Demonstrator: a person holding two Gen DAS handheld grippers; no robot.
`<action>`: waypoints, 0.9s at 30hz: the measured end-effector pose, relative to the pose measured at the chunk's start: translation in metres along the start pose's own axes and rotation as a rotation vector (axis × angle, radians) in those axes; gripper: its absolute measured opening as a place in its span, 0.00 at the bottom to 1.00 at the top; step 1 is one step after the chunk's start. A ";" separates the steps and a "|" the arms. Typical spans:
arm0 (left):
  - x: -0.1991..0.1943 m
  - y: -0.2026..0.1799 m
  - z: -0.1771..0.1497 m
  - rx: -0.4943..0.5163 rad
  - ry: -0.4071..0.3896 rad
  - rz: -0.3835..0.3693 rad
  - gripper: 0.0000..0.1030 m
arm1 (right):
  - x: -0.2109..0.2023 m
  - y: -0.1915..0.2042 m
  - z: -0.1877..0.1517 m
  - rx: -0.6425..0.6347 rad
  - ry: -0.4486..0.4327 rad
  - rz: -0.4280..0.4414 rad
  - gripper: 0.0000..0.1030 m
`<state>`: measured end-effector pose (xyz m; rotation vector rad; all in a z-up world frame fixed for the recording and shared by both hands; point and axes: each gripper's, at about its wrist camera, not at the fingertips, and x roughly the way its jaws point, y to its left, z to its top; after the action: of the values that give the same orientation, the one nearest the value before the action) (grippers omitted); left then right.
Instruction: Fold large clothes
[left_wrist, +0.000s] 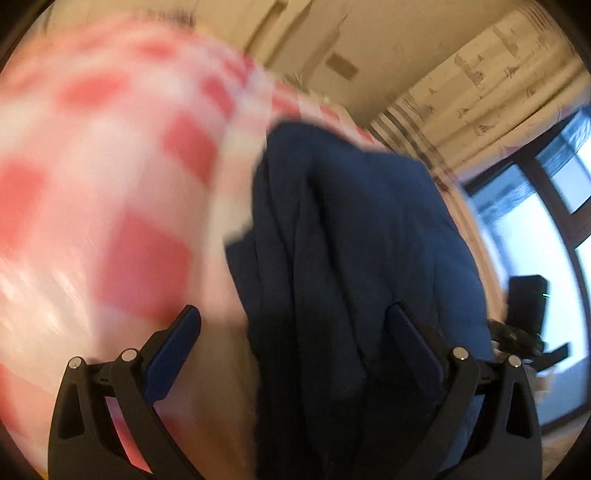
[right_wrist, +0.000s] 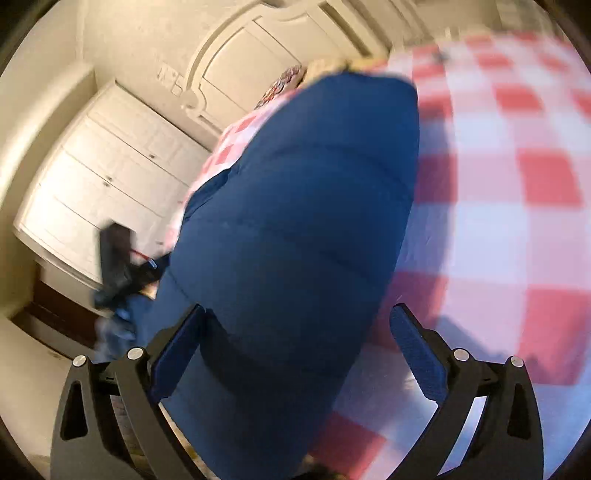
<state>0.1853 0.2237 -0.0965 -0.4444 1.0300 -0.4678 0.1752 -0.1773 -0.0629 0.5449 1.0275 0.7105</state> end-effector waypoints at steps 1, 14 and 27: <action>0.004 0.005 -0.005 -0.026 0.008 -0.046 0.98 | 0.003 0.001 0.000 0.004 0.012 0.020 0.95; 0.015 -0.024 -0.012 -0.038 -0.035 -0.166 0.60 | 0.000 0.002 0.001 -0.086 -0.058 0.045 0.83; 0.144 -0.151 0.108 0.038 -0.088 -0.118 0.49 | -0.076 -0.083 0.117 -0.071 -0.363 -0.218 0.77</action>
<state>0.3199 0.0332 -0.0660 -0.4895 0.9125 -0.5669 0.2779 -0.2984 -0.0282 0.4705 0.7062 0.4327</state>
